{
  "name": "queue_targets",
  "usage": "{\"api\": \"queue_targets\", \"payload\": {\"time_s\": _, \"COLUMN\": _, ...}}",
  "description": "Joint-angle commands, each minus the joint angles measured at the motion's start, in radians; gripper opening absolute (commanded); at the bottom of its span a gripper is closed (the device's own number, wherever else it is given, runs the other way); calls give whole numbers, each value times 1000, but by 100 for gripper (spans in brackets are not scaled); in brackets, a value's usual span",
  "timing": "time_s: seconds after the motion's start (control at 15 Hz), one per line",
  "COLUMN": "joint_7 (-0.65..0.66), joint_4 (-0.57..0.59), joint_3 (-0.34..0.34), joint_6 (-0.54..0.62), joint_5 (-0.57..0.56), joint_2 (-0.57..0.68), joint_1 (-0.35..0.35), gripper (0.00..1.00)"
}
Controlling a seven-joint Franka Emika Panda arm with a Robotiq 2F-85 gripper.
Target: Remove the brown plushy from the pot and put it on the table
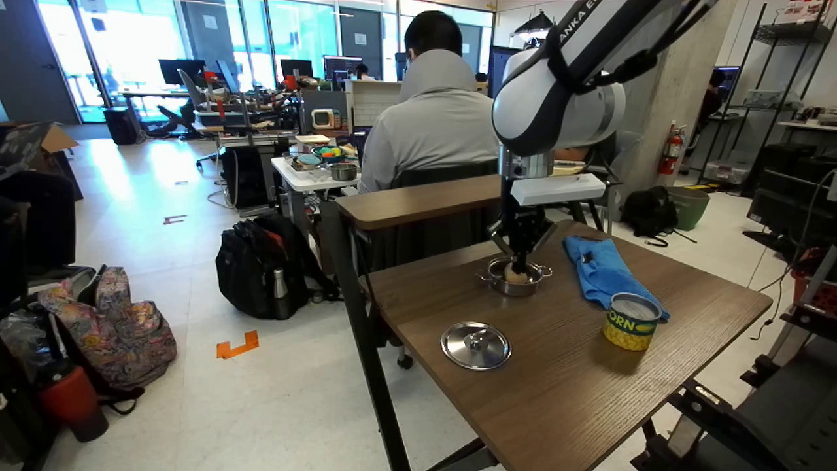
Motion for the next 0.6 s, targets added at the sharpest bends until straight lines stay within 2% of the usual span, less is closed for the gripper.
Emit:
{"api": "queue_targets", "payload": {"time_s": 0.0, "joint_7": 25, "joint_4": 79, "joint_3": -19, "joint_6": -46, "joint_5": -21, "joint_2": 51, "joint_1": 14, "gripper": 2}}
{"api": "queue_targets", "payload": {"time_s": 0.27, "joint_7": 8, "joint_4": 54, "joint_3": -14, "joint_6": -53, "joint_5": -19, "joint_2": 19, "joint_1": 8, "gripper": 1}}
{"api": "queue_targets", "payload": {"time_s": 0.53, "joint_7": -28, "joint_4": -34, "joint_3": 2, "joint_6": -39, "joint_5": -11, "joint_2": -62, "joint_1": -7, "gripper": 1}}
